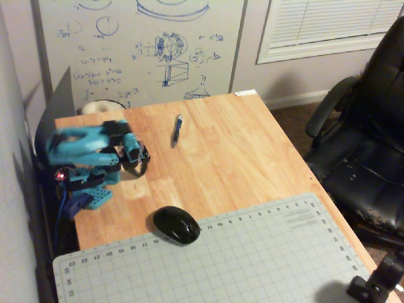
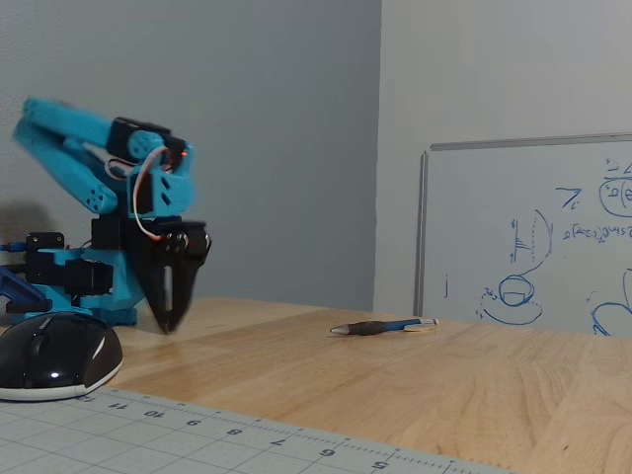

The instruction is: Touch the pen.

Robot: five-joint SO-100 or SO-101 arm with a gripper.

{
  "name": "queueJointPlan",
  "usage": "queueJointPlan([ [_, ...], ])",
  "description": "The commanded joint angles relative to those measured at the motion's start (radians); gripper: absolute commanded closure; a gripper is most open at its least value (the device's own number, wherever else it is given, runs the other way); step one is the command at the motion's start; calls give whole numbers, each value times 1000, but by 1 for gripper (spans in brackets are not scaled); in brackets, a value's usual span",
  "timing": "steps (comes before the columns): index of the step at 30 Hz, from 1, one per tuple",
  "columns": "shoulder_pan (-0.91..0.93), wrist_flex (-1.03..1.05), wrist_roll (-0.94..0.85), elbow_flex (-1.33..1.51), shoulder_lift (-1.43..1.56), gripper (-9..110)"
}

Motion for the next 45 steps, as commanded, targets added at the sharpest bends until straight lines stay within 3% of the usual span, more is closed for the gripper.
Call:
queueJointPlan([
  [1,0,18,-12,87,387,101],
  [10,-5,2,-15,66,388,101],
  [16,-147,-104,2,-52,285,101],
  [21,-238,-224,3,-235,-66,101],
  [31,-279,-336,-11,-922,-939,101],
  [37,-342,-334,3,-1215,-1241,101],
  [45,-374,-339,-11,-1390,-1480,101],
])
